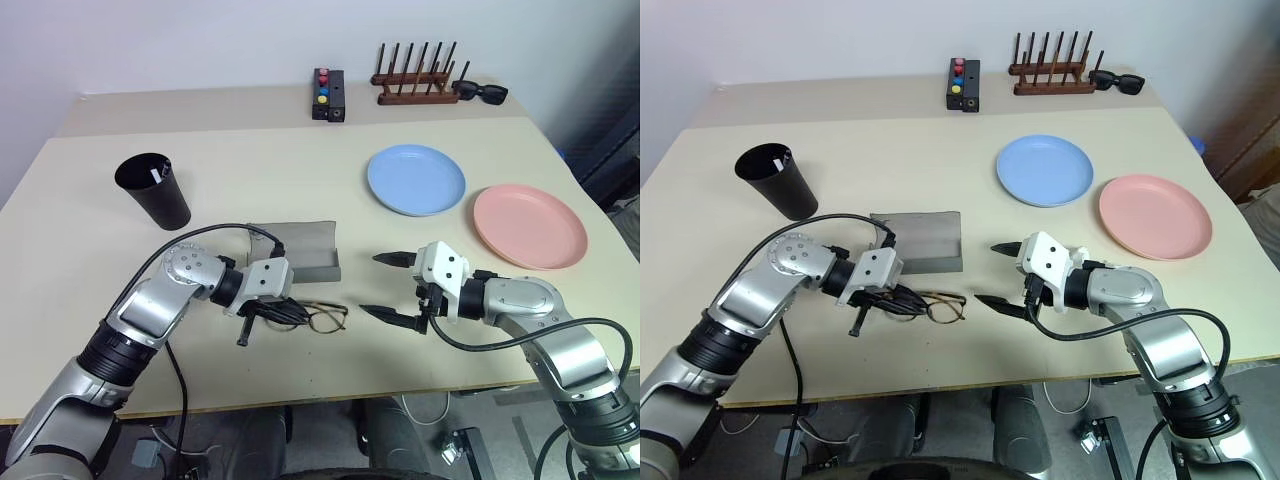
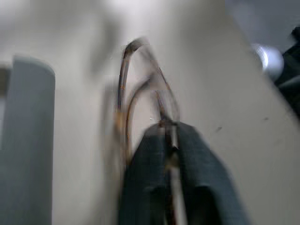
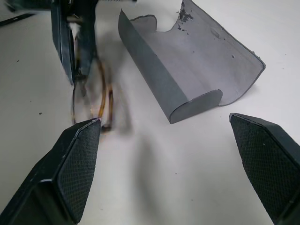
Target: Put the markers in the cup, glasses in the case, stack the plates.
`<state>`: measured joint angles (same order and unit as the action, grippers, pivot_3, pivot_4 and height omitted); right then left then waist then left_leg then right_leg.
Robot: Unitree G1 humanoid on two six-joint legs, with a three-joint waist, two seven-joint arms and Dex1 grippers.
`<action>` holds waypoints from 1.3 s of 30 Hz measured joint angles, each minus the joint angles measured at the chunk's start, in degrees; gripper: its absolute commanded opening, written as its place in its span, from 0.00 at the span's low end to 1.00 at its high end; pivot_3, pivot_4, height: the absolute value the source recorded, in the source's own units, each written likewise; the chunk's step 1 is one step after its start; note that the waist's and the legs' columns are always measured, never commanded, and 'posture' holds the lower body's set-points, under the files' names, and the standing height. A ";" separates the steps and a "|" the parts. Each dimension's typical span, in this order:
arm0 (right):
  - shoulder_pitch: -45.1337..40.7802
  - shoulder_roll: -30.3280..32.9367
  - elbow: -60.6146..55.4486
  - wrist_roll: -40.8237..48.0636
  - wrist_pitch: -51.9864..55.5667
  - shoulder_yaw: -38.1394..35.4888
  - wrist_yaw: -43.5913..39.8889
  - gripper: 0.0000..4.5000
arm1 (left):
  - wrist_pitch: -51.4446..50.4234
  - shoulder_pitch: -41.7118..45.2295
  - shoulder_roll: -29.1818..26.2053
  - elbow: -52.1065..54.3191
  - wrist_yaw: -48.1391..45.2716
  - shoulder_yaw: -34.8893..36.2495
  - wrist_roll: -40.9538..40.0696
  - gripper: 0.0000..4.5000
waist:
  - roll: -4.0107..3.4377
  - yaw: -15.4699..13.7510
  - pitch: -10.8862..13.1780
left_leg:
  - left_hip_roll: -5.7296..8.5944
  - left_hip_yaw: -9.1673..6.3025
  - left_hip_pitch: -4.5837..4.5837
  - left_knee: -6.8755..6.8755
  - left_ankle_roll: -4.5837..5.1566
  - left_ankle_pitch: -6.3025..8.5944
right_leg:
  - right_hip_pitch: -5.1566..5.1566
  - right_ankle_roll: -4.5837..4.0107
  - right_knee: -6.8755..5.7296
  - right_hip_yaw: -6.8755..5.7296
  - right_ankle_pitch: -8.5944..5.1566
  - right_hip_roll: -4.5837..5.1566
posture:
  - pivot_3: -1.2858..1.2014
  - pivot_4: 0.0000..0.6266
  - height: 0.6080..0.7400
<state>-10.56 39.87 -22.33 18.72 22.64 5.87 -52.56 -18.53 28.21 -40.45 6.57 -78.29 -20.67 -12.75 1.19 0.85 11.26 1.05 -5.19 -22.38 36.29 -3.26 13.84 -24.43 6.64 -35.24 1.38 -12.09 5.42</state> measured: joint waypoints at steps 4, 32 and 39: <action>0.00 0.00 0.00 -0.04 -0.01 0.00 0.00 1.00 | -0.97 0.02 -0.01 0.03 -0.12 0.35 -0.51 0.01 | 0.00 0.00 0.00 | 0.00 0.00 0.00 0.00 0.00 0.00 | 0.00 0.00 0.00 0.00 0.00 0.00 | 0.52 0.24 0.95; -0.65 -0.52 0.65 -0.68 -0.06 0.62 0.54 1.00 | 11.14 11.36 3.65 -23.12 2.15 5.84 3.81 0.01 | 0.01 0.02 0.01 | 0.01 0.00 -0.02 0.04 0.00 0.00 | 0.02 0.18 -0.01 0.00 0.12 0.00 | 0.52 0.24 0.95; -0.64 -0.52 0.65 -0.69 -0.06 0.62 0.82 1.00 | 11.70 11.36 4.33 -24.70 0.41 5.67 4.61 0.01 | 0.01 -0.01 0.01 | 0.01 0.00 -0.02 0.05 0.00 0.00 | 0.02 0.19 -0.02 0.00 0.12 0.00 | 0.52 0.24 0.95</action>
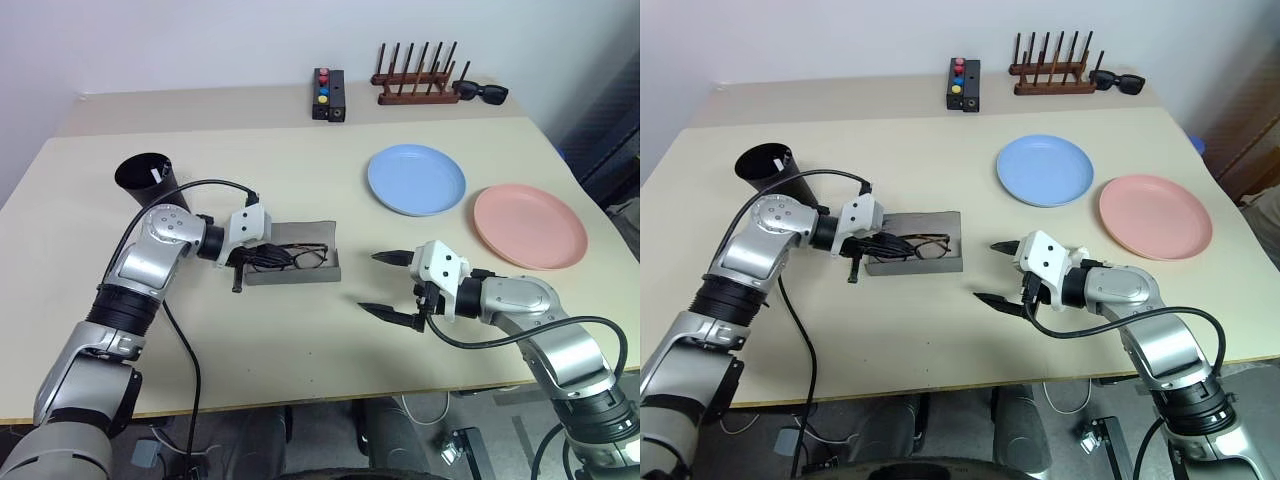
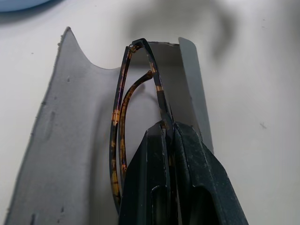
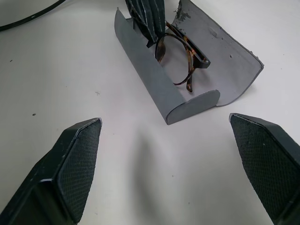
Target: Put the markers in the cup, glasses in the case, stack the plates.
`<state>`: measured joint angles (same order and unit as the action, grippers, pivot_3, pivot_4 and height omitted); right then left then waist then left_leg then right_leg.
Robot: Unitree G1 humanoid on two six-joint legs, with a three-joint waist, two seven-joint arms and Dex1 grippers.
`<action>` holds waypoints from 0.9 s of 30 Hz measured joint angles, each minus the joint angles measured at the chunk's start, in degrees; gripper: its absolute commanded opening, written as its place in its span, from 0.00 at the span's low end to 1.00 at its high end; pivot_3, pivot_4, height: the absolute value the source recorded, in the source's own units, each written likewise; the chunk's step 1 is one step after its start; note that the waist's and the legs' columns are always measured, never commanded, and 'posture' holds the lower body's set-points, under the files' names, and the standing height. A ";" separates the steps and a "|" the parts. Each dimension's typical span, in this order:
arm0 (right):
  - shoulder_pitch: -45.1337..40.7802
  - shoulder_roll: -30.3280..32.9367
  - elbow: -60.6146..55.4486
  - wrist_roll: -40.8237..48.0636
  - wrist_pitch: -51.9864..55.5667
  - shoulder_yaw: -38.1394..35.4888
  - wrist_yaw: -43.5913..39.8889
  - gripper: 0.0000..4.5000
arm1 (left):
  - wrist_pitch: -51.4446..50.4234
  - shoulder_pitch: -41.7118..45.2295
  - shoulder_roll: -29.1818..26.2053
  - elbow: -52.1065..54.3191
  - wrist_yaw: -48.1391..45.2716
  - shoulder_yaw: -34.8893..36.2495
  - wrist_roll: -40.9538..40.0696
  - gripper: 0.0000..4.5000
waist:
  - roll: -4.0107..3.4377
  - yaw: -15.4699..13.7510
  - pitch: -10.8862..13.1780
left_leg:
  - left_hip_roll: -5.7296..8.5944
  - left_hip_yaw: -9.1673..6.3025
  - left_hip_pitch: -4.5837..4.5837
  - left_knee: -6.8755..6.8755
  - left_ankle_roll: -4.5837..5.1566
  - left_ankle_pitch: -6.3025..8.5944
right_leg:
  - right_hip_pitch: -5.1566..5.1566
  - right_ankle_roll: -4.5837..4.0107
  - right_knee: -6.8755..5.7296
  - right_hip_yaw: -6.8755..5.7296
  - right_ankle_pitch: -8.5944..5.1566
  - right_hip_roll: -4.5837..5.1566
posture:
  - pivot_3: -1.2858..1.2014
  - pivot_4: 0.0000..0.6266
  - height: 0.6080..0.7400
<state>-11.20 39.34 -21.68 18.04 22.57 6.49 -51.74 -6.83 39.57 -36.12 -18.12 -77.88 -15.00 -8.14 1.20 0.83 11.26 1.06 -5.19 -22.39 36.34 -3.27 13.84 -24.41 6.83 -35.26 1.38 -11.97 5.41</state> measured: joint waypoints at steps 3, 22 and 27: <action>0.00 0.00 0.00 0.00 0.00 0.00 0.11 1.00 | 0.01 0.00 0.14 -0.14 -0.20 0.03 0.09 0.24 | 0.00 -0.01 0.00 | 0.00 0.00 0.00 0.00 0.00 0.00 | 0.00 0.00 0.00 0.00 0.00 0.00 | 0.52 0.24 0.95; -0.24 -0.35 0.07 -0.12 -0.57 0.11 -0.28 1.00 | -0.75 6.01 3.76 -4.43 10.14 11.21 -5.82 0.03 | 0.00 0.05 0.00 | 0.00 -0.01 0.02 0.01 0.00 0.00 | 0.00 0.04 -0.02 0.00 0.02 0.00 | 0.52 0.24 0.95; -0.27 -0.55 0.11 -0.48 -0.63 0.13 -0.28 1.00 | 5.95 7.41 3.37 -12.00 18.92 11.18 1.54 0.03 | 0.00 0.00 0.00 | 0.01 0.00 0.01 0.00 0.00 0.00 | 0.00 0.05 -0.02 0.00 0.03 0.00 | 0.52 0.24 0.95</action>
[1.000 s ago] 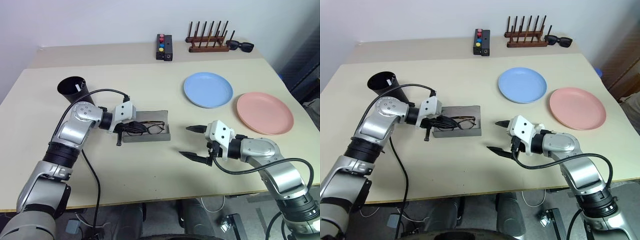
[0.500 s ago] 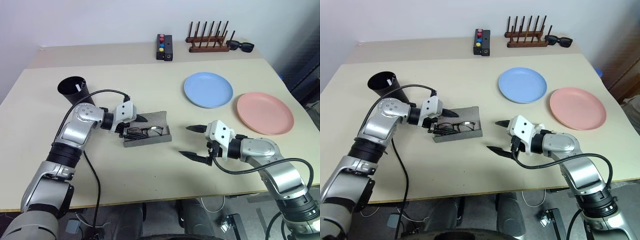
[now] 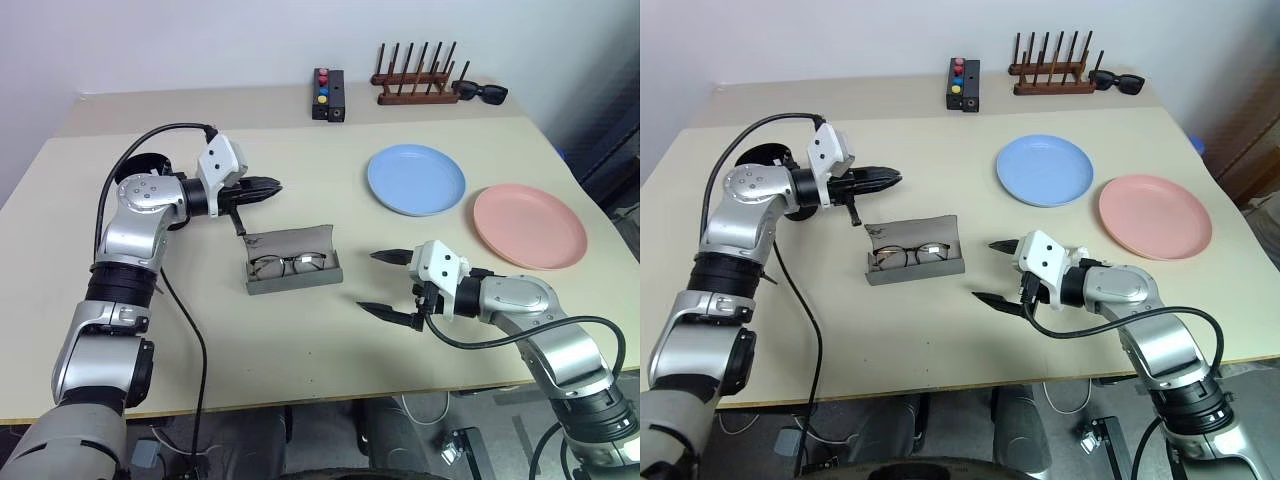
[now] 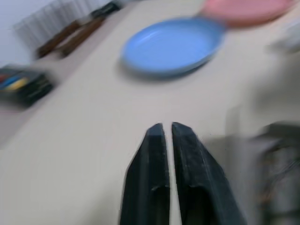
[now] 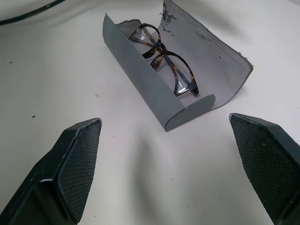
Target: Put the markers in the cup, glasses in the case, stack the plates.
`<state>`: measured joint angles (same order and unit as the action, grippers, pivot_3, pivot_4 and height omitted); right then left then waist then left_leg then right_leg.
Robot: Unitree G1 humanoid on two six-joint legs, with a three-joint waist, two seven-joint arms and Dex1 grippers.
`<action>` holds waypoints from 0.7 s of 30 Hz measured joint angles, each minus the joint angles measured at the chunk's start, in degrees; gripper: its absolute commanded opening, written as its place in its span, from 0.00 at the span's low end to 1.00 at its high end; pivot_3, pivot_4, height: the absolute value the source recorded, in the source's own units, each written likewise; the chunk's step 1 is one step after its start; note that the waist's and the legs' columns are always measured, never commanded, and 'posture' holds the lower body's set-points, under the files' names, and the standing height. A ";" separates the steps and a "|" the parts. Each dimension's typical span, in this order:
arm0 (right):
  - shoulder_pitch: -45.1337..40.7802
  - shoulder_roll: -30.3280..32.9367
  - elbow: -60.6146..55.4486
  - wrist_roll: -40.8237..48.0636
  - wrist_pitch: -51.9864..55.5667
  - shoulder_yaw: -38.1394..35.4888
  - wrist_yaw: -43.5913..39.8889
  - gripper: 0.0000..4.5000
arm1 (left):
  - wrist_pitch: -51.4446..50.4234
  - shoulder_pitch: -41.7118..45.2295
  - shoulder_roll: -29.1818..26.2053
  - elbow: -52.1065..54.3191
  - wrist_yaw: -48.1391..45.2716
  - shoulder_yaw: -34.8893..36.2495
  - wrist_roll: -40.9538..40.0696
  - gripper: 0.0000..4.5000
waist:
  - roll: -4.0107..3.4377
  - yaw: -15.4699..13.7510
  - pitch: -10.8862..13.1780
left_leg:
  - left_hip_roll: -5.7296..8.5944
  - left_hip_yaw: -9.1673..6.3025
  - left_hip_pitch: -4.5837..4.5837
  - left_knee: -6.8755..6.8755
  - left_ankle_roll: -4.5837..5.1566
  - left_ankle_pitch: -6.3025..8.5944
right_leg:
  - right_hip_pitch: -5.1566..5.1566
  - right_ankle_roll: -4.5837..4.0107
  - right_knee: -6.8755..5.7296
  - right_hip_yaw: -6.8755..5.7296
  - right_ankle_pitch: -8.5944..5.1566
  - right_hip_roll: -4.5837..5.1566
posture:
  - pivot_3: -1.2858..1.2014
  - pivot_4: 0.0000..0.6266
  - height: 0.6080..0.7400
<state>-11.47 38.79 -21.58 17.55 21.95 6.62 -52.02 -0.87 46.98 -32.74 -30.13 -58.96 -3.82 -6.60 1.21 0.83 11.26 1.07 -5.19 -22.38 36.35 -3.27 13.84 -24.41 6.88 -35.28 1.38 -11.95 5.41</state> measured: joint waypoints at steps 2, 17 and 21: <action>-0.04 -0.15 0.01 -0.05 -0.03 0.06 0.00 1.00 | 0.53 -0.13 -0.03 -1.52 1.51 -0.41 1.80 0.03 | 0.00 -0.02 0.00 | 0.00 0.00 -0.01 0.00 0.00 0.00 | 0.00 0.00 0.00 0.00 0.00 0.00 | 0.52 0.24 0.95; -0.59 -1.06 0.45 -0.46 -0.33 0.94 -0.09 1.00 | -6.74 -13.03 -3.17 15.74 -9.25 -4.32 -1.00 0.03 | 0.00 0.05 0.00 | 0.00 0.00 0.01 0.00 0.00 0.00 | 0.00 -0.02 -0.02 0.00 0.00 0.00 | 0.52 0.24 0.95; -0.71 -1.16 0.54 -0.47 -0.35 1.02 -0.15 1.00 | -9.76 -16.29 -4.63 21.40 -11.17 -4.31 -3.14 0.03 | 0.00 0.13 0.00 | 0.00 0.00 0.01 -0.01 0.00 0.00 | 0.00 -0.02 -0.01 0.01 -0.01 0.01 | 0.52 0.24 0.95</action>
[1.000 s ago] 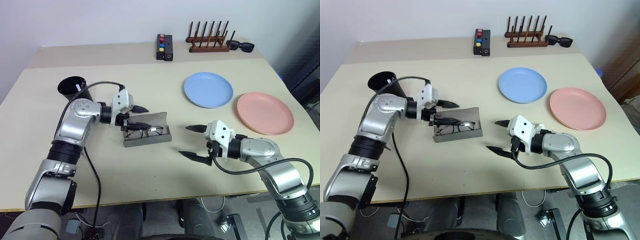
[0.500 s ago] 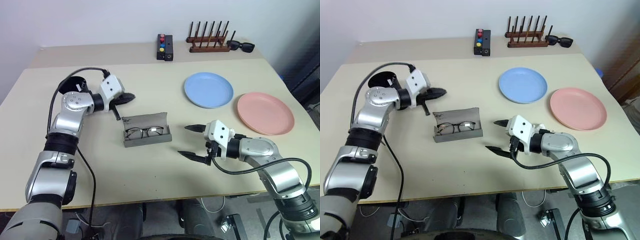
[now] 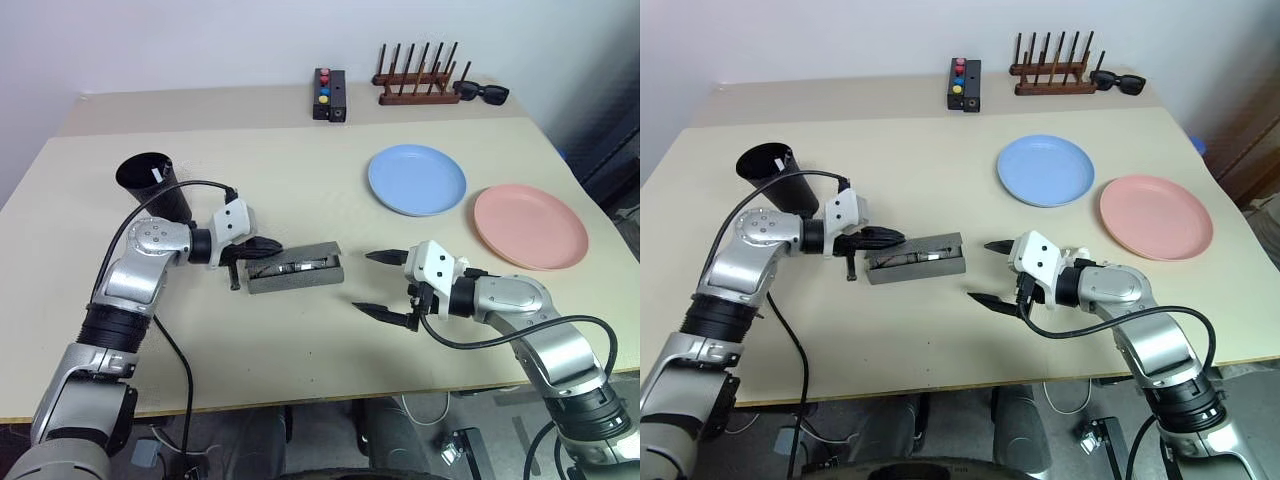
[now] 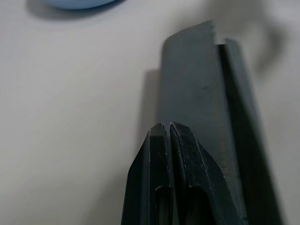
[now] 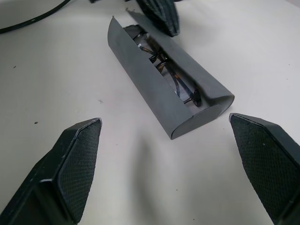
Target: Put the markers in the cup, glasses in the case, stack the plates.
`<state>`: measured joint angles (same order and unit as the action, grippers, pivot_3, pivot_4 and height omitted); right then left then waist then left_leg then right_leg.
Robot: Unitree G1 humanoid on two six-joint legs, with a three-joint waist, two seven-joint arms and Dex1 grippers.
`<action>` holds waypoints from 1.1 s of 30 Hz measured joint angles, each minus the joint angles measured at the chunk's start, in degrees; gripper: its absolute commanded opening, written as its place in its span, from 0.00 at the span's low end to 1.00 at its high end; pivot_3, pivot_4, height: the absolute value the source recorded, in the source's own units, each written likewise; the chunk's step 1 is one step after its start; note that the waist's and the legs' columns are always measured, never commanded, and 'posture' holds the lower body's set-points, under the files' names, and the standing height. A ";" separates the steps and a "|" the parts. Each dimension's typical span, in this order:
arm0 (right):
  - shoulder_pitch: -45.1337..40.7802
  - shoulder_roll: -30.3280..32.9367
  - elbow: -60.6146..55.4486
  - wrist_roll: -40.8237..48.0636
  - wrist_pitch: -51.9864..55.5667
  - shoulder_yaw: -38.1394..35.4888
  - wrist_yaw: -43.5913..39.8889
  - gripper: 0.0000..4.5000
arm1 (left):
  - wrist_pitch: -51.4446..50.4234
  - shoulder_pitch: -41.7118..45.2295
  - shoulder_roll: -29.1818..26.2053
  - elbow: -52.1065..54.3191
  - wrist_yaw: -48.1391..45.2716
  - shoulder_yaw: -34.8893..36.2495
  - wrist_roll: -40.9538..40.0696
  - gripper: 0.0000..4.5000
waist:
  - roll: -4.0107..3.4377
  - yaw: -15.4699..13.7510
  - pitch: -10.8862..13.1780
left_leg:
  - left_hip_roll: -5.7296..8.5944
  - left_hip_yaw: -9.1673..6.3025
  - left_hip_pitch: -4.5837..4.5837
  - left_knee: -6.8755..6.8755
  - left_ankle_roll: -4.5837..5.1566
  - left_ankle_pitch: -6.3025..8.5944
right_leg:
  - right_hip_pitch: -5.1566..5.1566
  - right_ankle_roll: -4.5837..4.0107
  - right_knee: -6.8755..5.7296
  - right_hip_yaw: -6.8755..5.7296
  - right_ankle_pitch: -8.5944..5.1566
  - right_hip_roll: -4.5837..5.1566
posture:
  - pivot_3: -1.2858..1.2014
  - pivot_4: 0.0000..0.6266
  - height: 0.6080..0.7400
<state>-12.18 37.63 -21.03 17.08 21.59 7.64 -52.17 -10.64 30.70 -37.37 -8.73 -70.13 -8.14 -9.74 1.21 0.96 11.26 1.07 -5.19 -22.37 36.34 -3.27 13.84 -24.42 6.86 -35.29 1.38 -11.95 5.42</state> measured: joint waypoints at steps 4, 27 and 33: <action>-0.08 -0.03 0.07 0.00 -0.02 0.10 -0.18 1.00 | -1.32 -2.99 -0.61 3.71 -0.61 -0.22 -0.73 0.03 | 0.00 -0.04 0.00 | 0.00 0.00 0.01 0.01 0.00 0.00 | 0.00 -0.02 -0.01 0.00 -0.01 0.00 | 0.52 0.24 0.95; -16.86 -2.43 27.60 -20.85 -9.11 1.40 19.04 1.00 | -6.71 -11.02 4.21 18.91 7.02 10.16 -17.73 0.03 | -0.01 0.10 -0.01 | 0.00 0.03 0.03 -0.02 0.00 0.00 | 0.00 -0.04 0.00 0.00 0.01 0.02 | 0.52 0.24 0.95; -23.72 -5.35 45.06 -28.30 -16.44 4.14 25.97 1.00 | -12.25 -14.92 6.97 27.20 11.04 9.08 -23.20 0.03 | -0.02 0.07 -0.01 | 0.00 0.06 0.03 0.00 -0.01 -0.01 | 0.00 -0.09 0.03 0.05 0.02 0.02 | 0.52 0.24 0.95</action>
<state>-35.90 32.28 24.03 -11.22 5.15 11.78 -26.20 -22.88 15.77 -30.40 18.47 -59.09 0.94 -32.94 1.19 1.03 11.26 1.07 -5.14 -22.35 36.33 -3.27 13.84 -24.41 6.77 -35.26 1.43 -11.93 5.44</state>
